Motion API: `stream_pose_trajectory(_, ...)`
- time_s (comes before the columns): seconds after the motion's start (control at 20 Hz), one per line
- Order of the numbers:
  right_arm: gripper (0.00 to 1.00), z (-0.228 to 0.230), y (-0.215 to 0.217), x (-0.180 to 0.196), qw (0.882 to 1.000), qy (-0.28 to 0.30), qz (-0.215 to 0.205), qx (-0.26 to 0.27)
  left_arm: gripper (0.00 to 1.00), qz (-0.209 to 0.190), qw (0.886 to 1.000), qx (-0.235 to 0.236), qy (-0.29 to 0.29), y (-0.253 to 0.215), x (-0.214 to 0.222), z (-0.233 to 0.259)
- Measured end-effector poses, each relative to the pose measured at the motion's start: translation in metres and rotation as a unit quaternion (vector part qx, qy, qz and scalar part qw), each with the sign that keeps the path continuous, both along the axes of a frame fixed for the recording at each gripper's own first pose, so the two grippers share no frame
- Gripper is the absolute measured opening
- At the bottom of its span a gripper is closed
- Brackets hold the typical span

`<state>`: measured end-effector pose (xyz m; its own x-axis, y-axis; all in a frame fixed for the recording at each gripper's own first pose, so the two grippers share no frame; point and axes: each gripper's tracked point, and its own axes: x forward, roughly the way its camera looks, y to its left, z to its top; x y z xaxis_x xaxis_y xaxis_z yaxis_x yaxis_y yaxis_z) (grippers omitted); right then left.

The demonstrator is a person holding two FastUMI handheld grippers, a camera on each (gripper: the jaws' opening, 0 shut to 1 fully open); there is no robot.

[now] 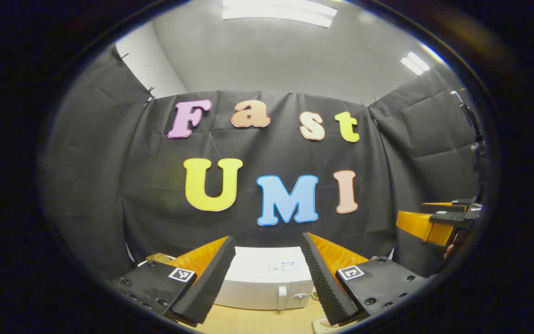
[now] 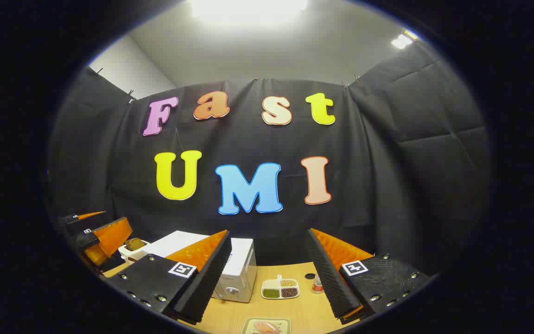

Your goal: Open the microwave oven with the left hand, put the food in, and close the microwave oven.

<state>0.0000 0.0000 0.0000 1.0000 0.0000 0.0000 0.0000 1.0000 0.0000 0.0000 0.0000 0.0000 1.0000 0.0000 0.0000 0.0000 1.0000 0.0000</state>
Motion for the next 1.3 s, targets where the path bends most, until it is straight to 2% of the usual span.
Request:
stream_pose_trajectory(0.15,0.98,0.000,0.002,0.007,1.000,0.001,0.010,0.003,0.94,0.004,1.000,-0.001,-0.004,0.001,0.005,0.002)
stream_pose_trajectory(0.2,0.98,0.000,0.002,0.009,1.000,-0.001,0.011,0.003,0.98,0.006,1.000,-0.006,-0.006,0.002,0.005,0.002)
stream_pose_trajectory(0.65,0.98,-0.004,0.009,0.021,1.000,0.001,0.026,-0.005,0.94,0.006,1.000,-0.008,-0.001,0.002,0.018,0.003)
stream_pose_trajectory(0.85,0.98,-0.010,0.006,0.022,1.000,0.004,0.022,-0.005,0.96,0.003,1.000,-0.005,-0.005,-0.001,0.023,0.001)
stream_pose_trajectory(1.05,0.98,-0.023,-0.002,0.019,1.000,0.017,0.016,-0.013,0.94,-0.007,1.000,-0.007,-0.005,-0.009,0.033,-0.017)
stream_pose_trajectory(1.3,0.98,-0.038,-0.008,0.016,0.999,0.033,0.010,-0.013,0.96,-0.009,1.000,-0.003,0.014,-0.009,0.057,-0.074)
